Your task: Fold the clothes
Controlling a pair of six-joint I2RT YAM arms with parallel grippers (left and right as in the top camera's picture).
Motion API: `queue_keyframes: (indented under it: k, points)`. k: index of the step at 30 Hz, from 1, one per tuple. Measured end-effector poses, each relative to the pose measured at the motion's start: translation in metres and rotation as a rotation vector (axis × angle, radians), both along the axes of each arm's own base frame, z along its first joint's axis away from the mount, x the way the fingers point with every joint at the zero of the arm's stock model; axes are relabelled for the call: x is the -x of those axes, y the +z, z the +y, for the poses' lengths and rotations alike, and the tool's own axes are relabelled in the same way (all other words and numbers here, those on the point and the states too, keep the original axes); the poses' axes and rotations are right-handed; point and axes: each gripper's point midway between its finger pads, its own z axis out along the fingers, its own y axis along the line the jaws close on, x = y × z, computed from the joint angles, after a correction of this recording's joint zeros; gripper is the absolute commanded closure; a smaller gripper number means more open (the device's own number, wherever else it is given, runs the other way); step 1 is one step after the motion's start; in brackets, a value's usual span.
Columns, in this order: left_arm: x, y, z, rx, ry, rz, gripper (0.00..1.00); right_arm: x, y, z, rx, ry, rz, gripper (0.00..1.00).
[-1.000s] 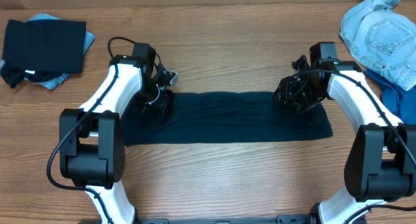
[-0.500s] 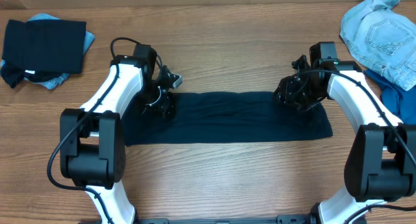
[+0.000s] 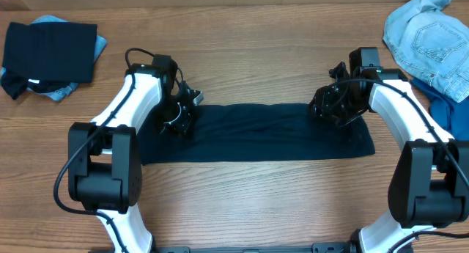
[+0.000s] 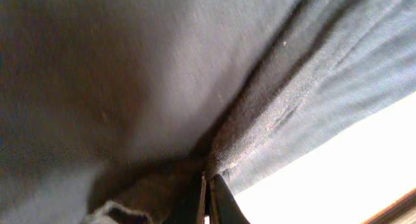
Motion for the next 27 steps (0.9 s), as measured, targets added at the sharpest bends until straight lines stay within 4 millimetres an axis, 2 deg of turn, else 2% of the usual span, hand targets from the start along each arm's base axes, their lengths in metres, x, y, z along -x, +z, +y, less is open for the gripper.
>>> queue_keyframes:
  k: [3, 7, 10, 11, 13, 16, 19, 27]
  points:
    - [0.0, 0.015, -0.007, 0.011, 0.007, 0.007, 0.96, -0.001, 0.0, 0.0, 0.0, 0.0, -0.003, 0.47]
    - [0.004, 0.036, -0.033, 0.058, -0.039, -0.027, 0.96, -0.002, 0.0, 0.0, 0.0, 0.0, -0.007, 0.47]
    - [0.016, 0.038, -0.053, 0.067, -0.079, -0.004, 0.96, -0.001, 0.0, 0.0, 0.0, 0.0, -0.006, 0.47]
    - [0.021, 0.039, -0.061, 0.067, -0.097, 0.004, 0.91, -0.001, 0.0, 0.0, 0.0, 0.0, -0.006, 0.47]
    - [0.029, 0.039, -0.075, 0.065, -0.123, 0.013, 0.89, -0.001, 0.0, 0.0, 0.0, 0.0, -0.006, 0.47]
    - [0.036, 0.038, -0.087, 0.055, -0.141, 0.02, 0.88, -0.001, 0.0, 0.0, 0.0, 0.0, -0.005, 0.47]
    - [0.038, 0.037, -0.088, 0.019, -0.127, 0.022, 0.88, -0.001, 0.0, 0.0, 0.0, 0.0, -0.005, 0.47]
    - [0.033, 0.034, -0.073, -0.041, -0.071, 0.023, 0.89, -0.001, 0.0, 0.0, 0.0, 0.0, -0.004, 0.47]
